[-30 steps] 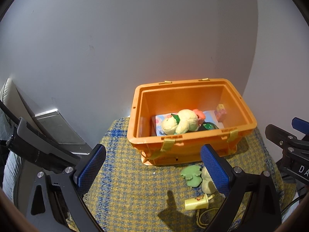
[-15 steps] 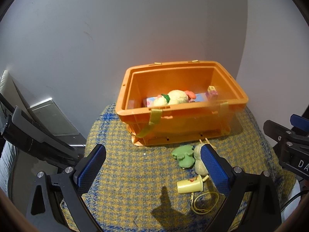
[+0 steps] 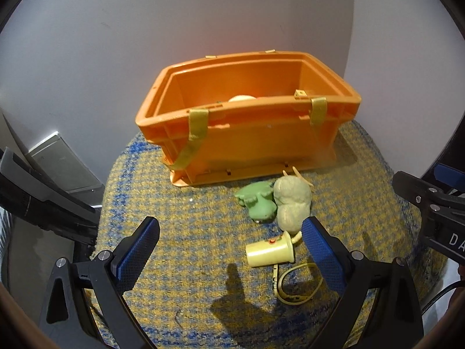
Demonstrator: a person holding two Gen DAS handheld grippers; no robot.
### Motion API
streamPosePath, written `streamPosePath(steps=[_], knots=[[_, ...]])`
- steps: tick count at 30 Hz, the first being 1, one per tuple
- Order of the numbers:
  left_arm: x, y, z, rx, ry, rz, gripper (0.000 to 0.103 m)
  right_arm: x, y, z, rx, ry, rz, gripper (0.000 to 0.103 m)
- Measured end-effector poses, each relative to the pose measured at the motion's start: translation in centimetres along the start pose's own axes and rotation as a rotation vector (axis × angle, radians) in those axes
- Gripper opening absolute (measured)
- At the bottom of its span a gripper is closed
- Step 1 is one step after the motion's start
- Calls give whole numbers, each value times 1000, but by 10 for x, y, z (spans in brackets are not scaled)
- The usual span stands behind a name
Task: Organize objects
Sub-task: 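Withdraw both grippers from the crate toward the frog, beige plush and cup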
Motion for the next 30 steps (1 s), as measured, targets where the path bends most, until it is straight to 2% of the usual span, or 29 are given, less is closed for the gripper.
streamPosePath(steps=[14, 17, 19, 26, 28, 30], knots=[[-29, 46, -22, -65, 47, 94, 97, -33, 40, -15, -16, 26, 95, 83], [-36, 57, -25, -79, 47, 124, 92, -38, 49, -17, -20, 30, 116, 83], [-41, 64, -27, -85, 47, 145, 83, -41, 54, -18, -21, 31, 129, 83], [-53, 87, -34, -122, 50, 205, 69, -51, 72, -18, -22, 35, 171, 83], [-55, 92, -36, -129, 54, 215, 60, -52, 76, -18, -23, 37, 180, 83], [-55, 94, -35, -135, 49, 213, 60, -54, 79, -19, -23, 43, 188, 83]])
Point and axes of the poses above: each gripper's, at about its wrist camera, not at the fingertips, and y roughly the way its jaws point, z to its left, x to its top, the point moved 5 cm from there along y, roughly the way its jaws point, and after that the axes turned 5 degrees about -x, right-handed, at the moved point
